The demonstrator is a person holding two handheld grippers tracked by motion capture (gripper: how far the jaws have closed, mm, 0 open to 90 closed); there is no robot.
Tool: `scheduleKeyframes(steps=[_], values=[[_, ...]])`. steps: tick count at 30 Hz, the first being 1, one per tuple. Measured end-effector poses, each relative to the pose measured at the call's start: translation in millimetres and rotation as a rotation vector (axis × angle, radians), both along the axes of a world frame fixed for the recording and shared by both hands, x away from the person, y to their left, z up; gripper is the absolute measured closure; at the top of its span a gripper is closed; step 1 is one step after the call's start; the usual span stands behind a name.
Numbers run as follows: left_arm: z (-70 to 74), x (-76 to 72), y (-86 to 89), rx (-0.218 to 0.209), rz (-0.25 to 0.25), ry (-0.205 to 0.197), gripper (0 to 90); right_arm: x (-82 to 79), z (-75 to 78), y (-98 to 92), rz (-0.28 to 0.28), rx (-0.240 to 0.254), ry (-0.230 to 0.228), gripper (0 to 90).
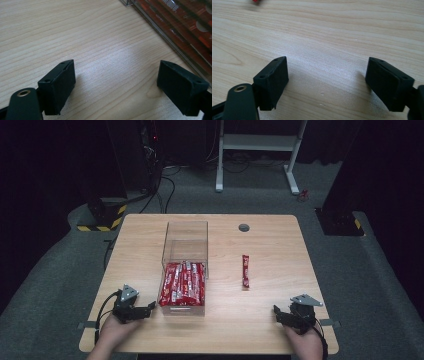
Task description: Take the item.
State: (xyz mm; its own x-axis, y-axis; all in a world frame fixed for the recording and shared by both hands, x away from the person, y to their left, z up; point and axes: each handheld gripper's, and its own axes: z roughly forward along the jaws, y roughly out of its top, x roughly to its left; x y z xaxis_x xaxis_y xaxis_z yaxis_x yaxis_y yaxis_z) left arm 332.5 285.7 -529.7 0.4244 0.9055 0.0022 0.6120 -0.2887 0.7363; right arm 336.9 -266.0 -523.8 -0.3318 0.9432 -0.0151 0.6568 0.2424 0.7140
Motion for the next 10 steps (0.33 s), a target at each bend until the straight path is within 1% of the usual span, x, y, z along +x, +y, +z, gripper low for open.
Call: scheduleKeyframes(steps=[2,10], values=[[-0.1,0.0,-0.2,-0.002,0.002,-0.002,15.4,0.1,0.0,1.8,-0.014,0.004,0.006,17.4],[-0.1,0.1,-0.5,-0.003,0.005,0.0,15.5,0.3,0.0,1.9,-0.014,0.004,0.007,16.8]])
